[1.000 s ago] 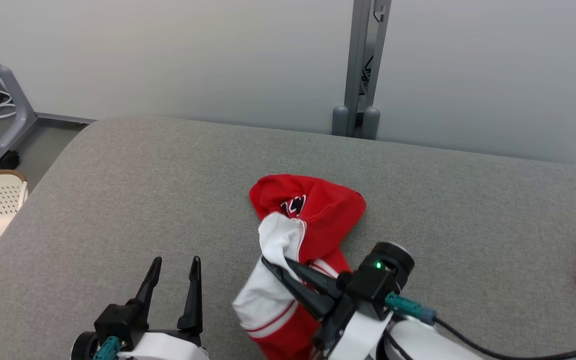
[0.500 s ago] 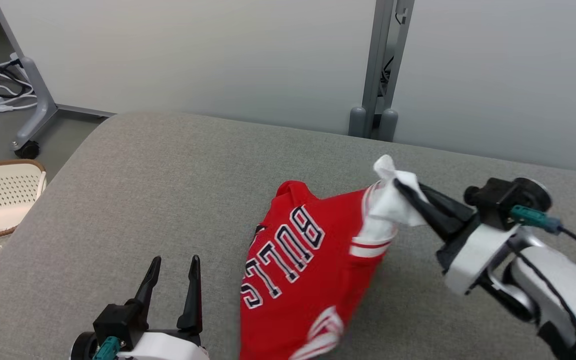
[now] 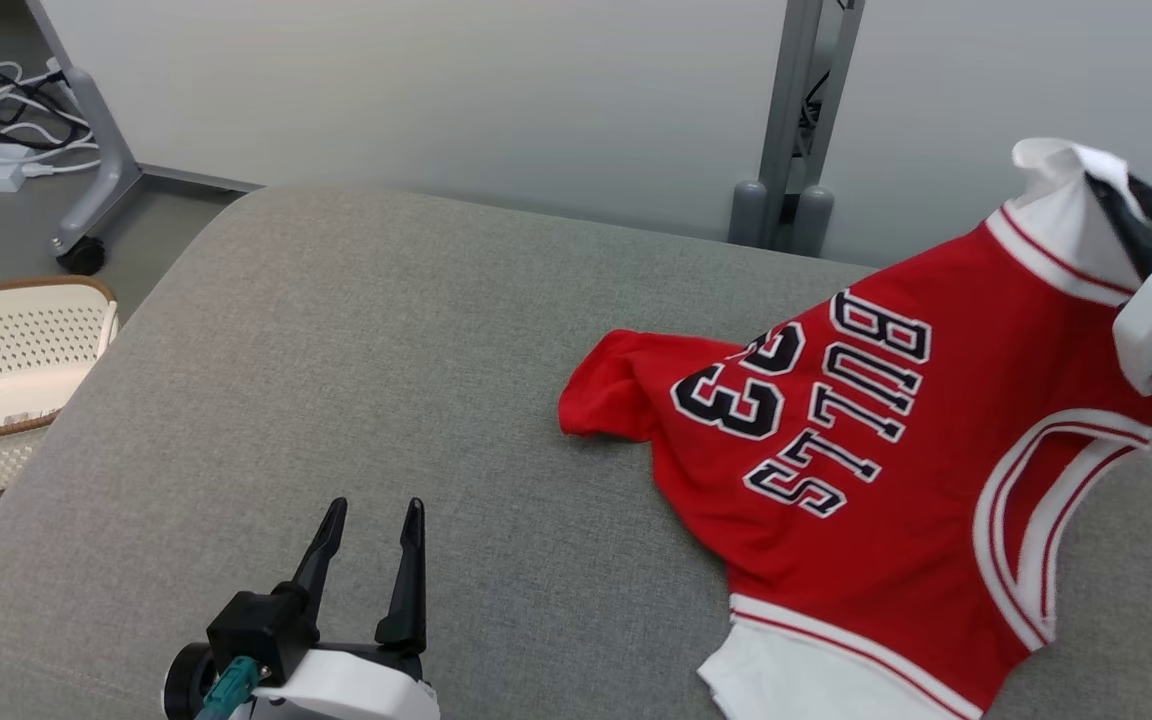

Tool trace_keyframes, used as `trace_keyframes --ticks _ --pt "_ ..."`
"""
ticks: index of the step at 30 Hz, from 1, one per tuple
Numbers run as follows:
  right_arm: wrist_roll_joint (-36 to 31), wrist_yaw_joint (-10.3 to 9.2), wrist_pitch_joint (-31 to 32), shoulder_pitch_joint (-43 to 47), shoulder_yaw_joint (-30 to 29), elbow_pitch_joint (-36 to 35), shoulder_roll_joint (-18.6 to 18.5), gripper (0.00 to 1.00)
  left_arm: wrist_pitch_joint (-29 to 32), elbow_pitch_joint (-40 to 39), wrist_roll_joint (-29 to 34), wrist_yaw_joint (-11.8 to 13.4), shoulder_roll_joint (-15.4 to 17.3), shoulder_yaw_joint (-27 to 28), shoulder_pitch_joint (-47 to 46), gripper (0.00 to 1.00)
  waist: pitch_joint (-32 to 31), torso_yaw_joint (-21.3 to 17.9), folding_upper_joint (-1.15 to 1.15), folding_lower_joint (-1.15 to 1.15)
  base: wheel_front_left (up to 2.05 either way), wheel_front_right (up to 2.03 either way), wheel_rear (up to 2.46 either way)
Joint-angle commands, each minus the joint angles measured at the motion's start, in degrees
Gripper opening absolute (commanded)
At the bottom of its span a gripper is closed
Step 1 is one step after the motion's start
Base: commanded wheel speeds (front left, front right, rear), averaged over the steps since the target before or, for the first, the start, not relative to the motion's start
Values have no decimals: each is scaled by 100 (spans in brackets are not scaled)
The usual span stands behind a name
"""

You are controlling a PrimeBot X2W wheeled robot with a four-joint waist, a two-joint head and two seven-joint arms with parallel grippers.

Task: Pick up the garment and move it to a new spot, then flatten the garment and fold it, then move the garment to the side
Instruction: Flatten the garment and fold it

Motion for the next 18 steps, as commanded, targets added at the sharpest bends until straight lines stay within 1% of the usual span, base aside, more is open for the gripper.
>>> trace_keyframes --ticks 1,2,4,5,6,7,9,14,18 --pt "-170 0 -46 -160 -101 194 -3 0 -20 -13 -15 -10 23 -7 -101 100 71 73 0 0 0 0 0" --pt "-324 -1 -60 -324 -237 420 -12 0 -20 -20 -22 8 24 -23 -123 100 112 110 0 0 0 0 0" --pt "-512 0 -80 -461 -531 801 114 0 -21 -41 -27 31 22 -32 -173 100 194 180 0 0 0 0 0" --pt "-622 0 -78 -534 -649 952 151 11 -21 -45 -31 40 22 -27 -183 100 241 210 0 0 0 0 0" --pt "-711 0 -83 -578 -762 1099 178 34 -21 -43 -30 48 21 -26 -191 100 285 241 0 0 0 0 0" --pt "-832 0 -80 -616 -855 1203 210 100 -21 -46 -28 52 22 -22 -199 100 327 267 0 0 0 0 0" --pt "-929 0 -79 -586 -1020 1465 286 100 -21 -43 -25 50 22 -7 -194 100 393 302 0 0 0 0 0" --pt "-975 0 -42 -491 -1036 1991 578 100 -21 -59 -41 67 22 -6 -225 100 480 309 0 0 0 0 0" --pt "-952 0 -22 -531 -984 2139 716 100 -21 -43 -52 78 23 -8 -249 100 468 219 0 0 0 0 0"
